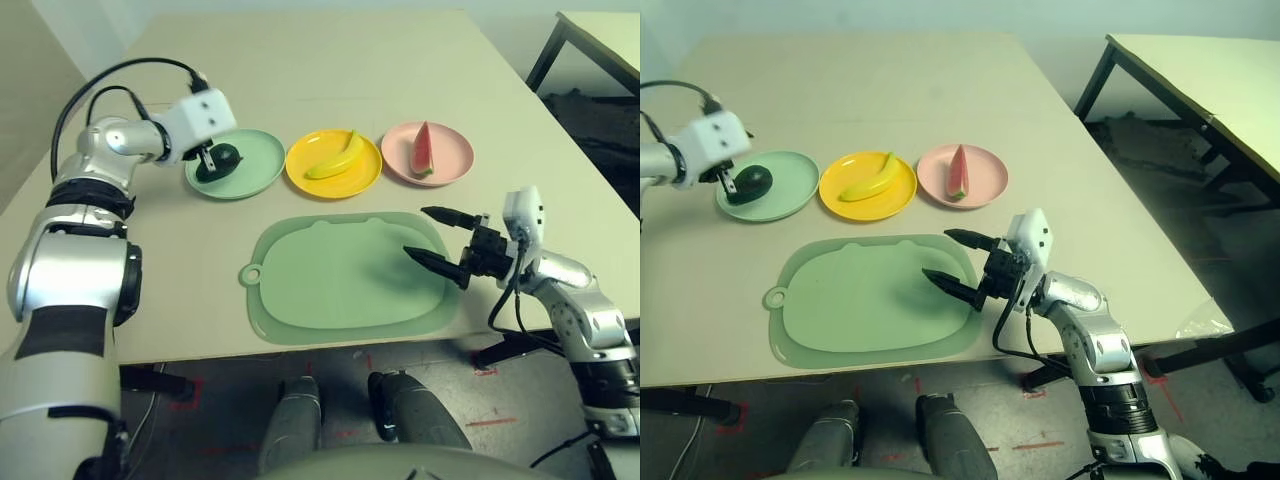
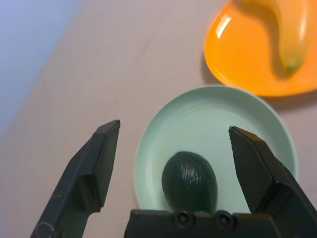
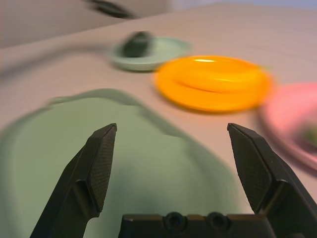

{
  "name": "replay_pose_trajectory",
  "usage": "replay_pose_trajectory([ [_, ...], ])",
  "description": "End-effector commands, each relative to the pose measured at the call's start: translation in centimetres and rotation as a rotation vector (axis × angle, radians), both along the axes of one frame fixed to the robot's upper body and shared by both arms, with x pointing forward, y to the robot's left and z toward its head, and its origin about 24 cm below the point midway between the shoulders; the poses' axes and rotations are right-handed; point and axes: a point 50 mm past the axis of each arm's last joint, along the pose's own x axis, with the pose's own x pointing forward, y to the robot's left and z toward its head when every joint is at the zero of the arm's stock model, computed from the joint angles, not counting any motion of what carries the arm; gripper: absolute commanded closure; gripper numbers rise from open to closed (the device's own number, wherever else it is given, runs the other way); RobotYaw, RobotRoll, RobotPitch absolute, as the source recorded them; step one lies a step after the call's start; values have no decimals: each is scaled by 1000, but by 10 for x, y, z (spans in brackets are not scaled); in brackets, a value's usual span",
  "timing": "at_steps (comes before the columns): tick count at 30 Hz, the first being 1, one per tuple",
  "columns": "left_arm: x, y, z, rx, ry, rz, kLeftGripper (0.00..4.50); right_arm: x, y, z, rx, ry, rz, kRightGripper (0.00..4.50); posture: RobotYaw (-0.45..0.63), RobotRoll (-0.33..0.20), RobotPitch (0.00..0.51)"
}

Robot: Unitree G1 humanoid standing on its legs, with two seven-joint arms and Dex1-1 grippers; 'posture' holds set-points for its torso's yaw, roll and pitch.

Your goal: Place the fruits into color-matched plates.

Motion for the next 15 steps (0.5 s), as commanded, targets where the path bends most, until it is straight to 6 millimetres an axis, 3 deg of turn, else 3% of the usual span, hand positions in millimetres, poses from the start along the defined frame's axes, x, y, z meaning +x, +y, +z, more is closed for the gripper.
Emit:
replay_pose_trajectory([
  [1,-23,15,-19,-276,-22,47,31,0,-24,-12,-25,-27,-183,0,-36,0,129],
  [5,-55,22,-47,-477,-51,173,31,0,-40,-20,-32,-53,-305,0,-16,0,122],
  [9,-90,24,-87,-774,-82,377,31,-1,-65,-34,-28,-74,-489,0,1,0,118],
  [12,-102,24,-108,-834,-76,483,31,-2,-83,-38,-11,-91,-617,0,8,0,122],
  [15,-115,24,-128,-754,-35,551,31,-11,-107,-44,13,-97,-768,0,10,0,127],
])
